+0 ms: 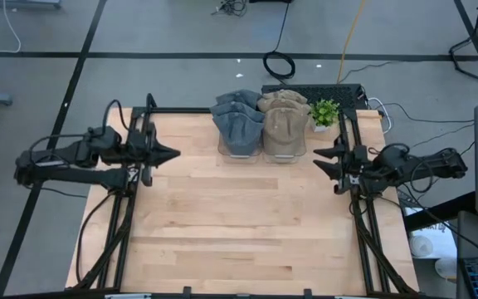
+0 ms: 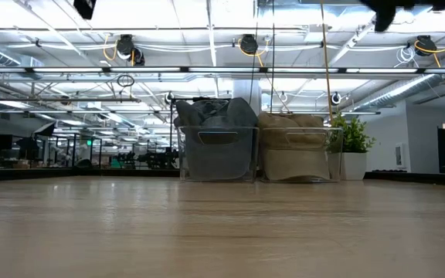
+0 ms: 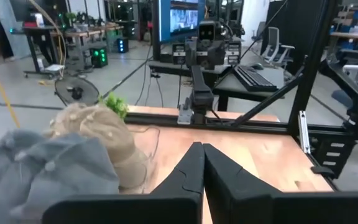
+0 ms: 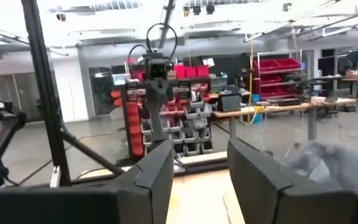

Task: Pick & Place hat
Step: Return to Home Position

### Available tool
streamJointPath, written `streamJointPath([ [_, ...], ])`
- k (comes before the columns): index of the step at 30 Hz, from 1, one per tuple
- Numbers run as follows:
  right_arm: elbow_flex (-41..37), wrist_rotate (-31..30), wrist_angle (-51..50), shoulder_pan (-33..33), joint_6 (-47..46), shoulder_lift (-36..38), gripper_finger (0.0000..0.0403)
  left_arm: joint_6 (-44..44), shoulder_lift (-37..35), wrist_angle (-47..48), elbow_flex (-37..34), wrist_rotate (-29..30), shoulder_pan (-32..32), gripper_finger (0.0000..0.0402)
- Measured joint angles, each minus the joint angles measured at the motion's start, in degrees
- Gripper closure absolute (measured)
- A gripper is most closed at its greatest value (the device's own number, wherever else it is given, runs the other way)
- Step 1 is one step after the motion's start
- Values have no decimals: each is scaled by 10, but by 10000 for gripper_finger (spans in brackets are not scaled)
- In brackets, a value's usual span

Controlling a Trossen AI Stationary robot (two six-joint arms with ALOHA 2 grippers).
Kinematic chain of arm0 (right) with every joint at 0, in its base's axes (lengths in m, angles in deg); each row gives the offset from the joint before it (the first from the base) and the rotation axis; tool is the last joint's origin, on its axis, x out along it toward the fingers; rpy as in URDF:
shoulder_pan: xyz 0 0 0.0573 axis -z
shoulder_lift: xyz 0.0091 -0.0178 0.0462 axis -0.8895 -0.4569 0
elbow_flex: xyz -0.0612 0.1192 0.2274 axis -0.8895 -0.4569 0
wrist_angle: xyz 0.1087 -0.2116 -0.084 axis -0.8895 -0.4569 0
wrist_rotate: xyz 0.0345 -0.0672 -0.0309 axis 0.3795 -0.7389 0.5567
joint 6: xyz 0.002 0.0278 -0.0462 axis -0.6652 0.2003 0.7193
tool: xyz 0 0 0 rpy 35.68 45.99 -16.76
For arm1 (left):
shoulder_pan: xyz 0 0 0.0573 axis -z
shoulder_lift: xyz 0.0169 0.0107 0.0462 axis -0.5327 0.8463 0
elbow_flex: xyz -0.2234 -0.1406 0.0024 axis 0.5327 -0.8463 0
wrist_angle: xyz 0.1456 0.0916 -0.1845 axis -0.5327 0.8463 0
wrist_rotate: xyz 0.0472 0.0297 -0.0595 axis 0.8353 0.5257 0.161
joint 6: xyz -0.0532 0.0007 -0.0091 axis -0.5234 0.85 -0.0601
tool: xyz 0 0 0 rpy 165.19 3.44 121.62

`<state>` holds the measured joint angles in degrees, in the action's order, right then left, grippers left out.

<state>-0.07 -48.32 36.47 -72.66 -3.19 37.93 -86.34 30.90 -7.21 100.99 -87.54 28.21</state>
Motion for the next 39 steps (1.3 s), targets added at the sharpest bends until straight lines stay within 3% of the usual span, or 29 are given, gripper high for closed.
streamJointPath([
  [5,-87,5,76,0,-8,43,261,-54,-48,0,-52,-5,-2,399],
  [11,-156,5,134,0,-16,73,261,-175,-116,-2,-104,60,-2,378],
  [23,-186,-29,139,0,-17,82,261,-163,-207,-37,-172,115,-2,311],
  [29,-211,-29,180,0,-17,82,261,-165,-243,-28,-206,112,-1,287],
  [35,-240,-28,242,0,-17,83,261,-142,-277,-13,-230,48,-1,273],
  [39,-247,-64,239,0,-16,82,261,-133,-304,-12,-250,30,-1,274],
])
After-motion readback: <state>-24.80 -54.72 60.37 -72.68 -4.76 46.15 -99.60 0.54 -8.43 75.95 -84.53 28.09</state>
